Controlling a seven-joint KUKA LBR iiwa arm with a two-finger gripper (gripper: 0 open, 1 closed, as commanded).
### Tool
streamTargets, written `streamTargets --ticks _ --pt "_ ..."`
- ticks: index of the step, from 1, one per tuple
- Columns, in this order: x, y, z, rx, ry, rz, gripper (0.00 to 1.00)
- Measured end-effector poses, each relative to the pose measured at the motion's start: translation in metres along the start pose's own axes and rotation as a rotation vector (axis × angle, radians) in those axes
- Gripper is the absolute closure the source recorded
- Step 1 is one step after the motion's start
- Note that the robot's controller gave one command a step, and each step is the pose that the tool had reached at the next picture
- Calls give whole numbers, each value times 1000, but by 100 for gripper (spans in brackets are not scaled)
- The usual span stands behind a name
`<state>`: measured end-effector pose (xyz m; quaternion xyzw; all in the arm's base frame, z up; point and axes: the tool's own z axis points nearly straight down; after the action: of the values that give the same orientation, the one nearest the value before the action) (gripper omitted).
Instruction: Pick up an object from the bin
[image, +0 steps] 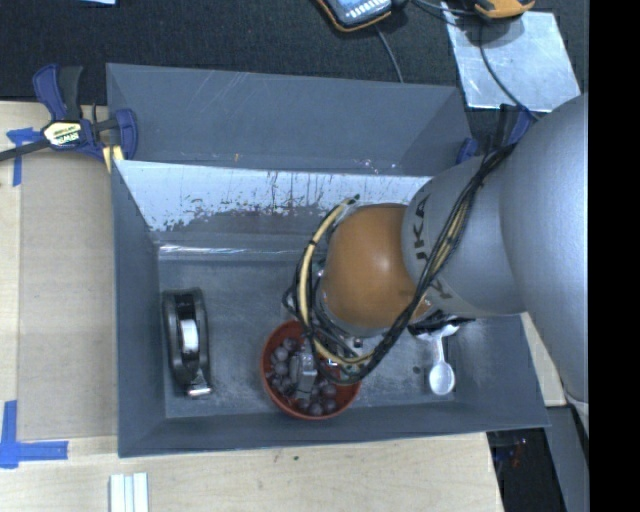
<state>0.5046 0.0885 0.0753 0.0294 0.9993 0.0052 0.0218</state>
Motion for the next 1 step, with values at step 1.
streamTargets --ticks 1 --pt "-20 8 -5 3 24 -90 100"
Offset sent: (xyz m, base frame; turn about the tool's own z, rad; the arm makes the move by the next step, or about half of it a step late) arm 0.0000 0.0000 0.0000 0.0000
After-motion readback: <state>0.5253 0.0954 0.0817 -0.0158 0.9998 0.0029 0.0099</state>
